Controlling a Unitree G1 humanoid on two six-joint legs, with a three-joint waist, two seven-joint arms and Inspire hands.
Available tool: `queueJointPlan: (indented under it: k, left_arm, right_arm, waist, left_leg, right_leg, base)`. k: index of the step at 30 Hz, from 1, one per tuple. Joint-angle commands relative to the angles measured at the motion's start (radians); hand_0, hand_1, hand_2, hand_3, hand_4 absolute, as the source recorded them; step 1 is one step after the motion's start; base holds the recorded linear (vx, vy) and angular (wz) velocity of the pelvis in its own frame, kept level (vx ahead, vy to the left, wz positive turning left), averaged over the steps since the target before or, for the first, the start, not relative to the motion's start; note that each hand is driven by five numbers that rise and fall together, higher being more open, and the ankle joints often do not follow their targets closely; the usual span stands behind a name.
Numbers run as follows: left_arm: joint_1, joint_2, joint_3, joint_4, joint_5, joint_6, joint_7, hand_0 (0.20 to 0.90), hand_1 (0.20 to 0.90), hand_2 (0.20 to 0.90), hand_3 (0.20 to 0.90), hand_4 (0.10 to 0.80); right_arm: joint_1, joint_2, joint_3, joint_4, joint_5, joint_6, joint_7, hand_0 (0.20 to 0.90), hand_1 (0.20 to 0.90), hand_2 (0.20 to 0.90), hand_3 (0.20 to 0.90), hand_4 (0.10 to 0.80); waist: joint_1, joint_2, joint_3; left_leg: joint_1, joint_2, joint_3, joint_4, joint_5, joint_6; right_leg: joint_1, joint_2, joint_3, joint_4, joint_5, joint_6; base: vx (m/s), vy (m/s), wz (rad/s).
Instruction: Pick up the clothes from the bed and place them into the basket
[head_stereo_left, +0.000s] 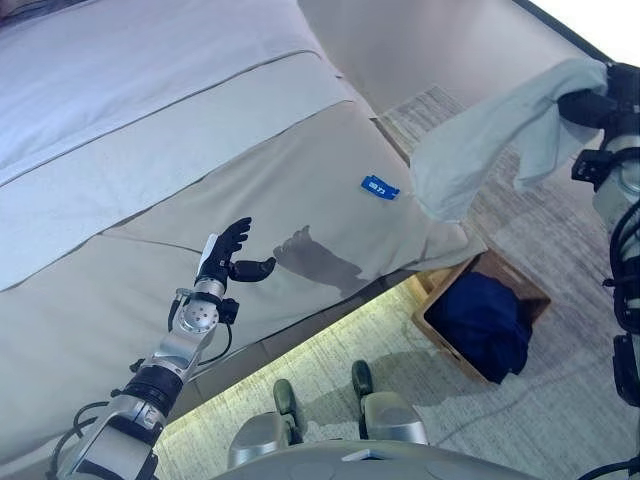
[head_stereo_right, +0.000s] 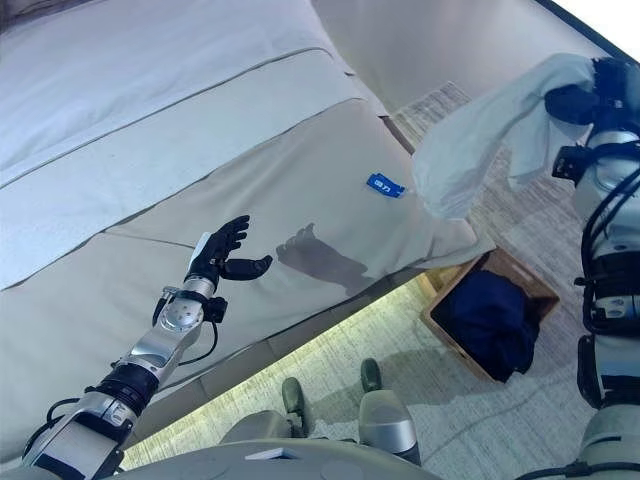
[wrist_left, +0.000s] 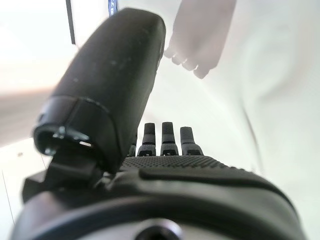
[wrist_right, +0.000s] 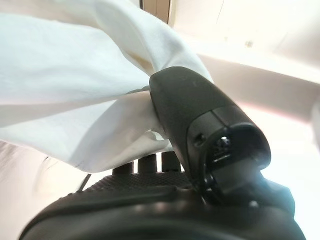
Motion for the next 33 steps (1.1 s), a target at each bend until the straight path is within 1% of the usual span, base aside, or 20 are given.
queueJointPlan:
  k: [1, 4, 7, 12, 16, 23, 29, 33]
  left_arm:
    - [-0.001, -0.021, -0.034, 0.034, 0.016, -0.100, 0.008, 0.900, 0.900, 0.900, 0.900, 0.800]
    - [0.005, -0.028, -0.030, 0.018, 0.015, -0.087, 0.016, 0.900, 0.900, 0.900, 0.900, 0.800]
    - [-0.007, -0.032, -0.036, 0.023, 0.020, -0.070, 0.002, 0.900, 0.900, 0.900, 0.900, 0.800]
    - [-0.023, -0.029, -0.059, 0.034, 0.017, -0.070, -0.002, 0.900, 0.900, 0.900, 0.900, 0.800]
    - [-0.023, -0.030, -0.056, 0.030, 0.019, -0.063, -0.006, 0.900, 0.900, 0.900, 0.900, 0.800]
    - [-0.022, -0.023, -0.064, 0.027, 0.026, -0.055, -0.028, 0.900, 0.900, 0.900, 0.900, 0.800]
    - [-0.018, -0.017, -0.075, 0.024, 0.026, -0.062, -0.029, 0.900, 0.900, 0.900, 0.900, 0.800]
    - [-0.028, -0.012, -0.081, 0.021, 0.023, -0.071, -0.023, 0.900, 0.900, 0.900, 0.900, 0.800]
  right_arm:
    - [0.028, -0.124, -0.022, -0.089, 0.012, -0.140, -0.017, 0.300, 0.300, 0.300, 0.200, 0.100]
    - [0.092, -0.124, -0.066, -0.121, 0.022, -0.148, -0.013, 0.300, 0.300, 0.300, 0.200, 0.100]
    - [0.157, -0.120, -0.118, -0.146, -0.041, -0.137, -0.033, 0.300, 0.300, 0.300, 0.200, 0.100]
    - [0.205, -0.106, -0.147, -0.170, -0.030, -0.124, -0.018, 0.300, 0.300, 0.300, 0.200, 0.100]
    - [0.221, -0.094, -0.142, -0.143, -0.042, -0.119, 0.002, 0.300, 0.300, 0.300, 0.200, 0.100]
    - [0.241, -0.043, -0.122, -0.062, -0.065, -0.111, 0.009, 0.300, 0.300, 0.300, 0.200, 0.100]
    - [0.201, -0.045, -0.079, 0.059, -0.072, -0.116, 0.031, 0.300, 0.300, 0.300, 0.200, 0.100]
    - [0.167, -0.044, -0.052, 0.113, -0.079, -0.100, 0.027, 0.300, 0.300, 0.300, 0.200, 0.100]
  waist:
    - [-0.030, -0.013, -0.209]
    - [-0.044, -0.011, -0.205]
    - [-0.071, -0.004, -0.205]
    - [-0.099, 0.015, -0.199]
    - [-0.104, 0.024, -0.199]
    - [-0.101, 0.043, -0.190]
    - [-0.082, 0.064, -0.173]
    - [-0.074, 0.082, -0.151]
  left_leg:
    - [-0.023, 0.039, -0.021, 0.043, -0.112, -0.030]
    - [-0.026, 0.031, -0.035, 0.061, -0.127, -0.023]
    - [-0.021, 0.043, -0.007, 0.054, -0.126, -0.028]
    - [-0.021, 0.046, 0.011, 0.033, -0.120, -0.031]
    - [-0.015, 0.045, 0.024, 0.031, -0.126, -0.032]
    - [-0.021, 0.043, 0.032, 0.032, -0.127, -0.031]
    - [-0.032, 0.039, 0.025, 0.031, -0.122, -0.035]
    - [-0.047, 0.036, 0.017, 0.025, -0.114, -0.040]
  right_leg:
    - [-0.082, 0.058, 0.038, 0.018, 0.040, -0.004]
    - [-0.090, 0.068, 0.072, 0.026, 0.041, -0.006]
    - [-0.095, 0.073, 0.079, 0.023, 0.044, -0.004]
    - [-0.114, 0.077, 0.095, 0.024, 0.046, 0.004]
    - [-0.117, 0.076, 0.099, 0.020, 0.048, 0.008]
    - [-0.123, 0.078, 0.100, 0.018, 0.049, 0.010]
    - [-0.131, 0.075, 0.089, 0.013, 0.050, 0.011]
    - [-0.145, 0.072, 0.082, 0.011, 0.050, 0.011]
  base:
    - [0.022, 0.001, -0.34]
    - [0.025, -0.005, -0.36]
    - [0.033, -0.004, -0.30]
    - [-0.001, 0.007, -0.15]
    - [0.006, -0.028, -0.12]
    - [-0.007, -0.061, -0.08]
    - [-0.021, -0.065, -0.01]
    - [-0.048, -0.041, 0.01]
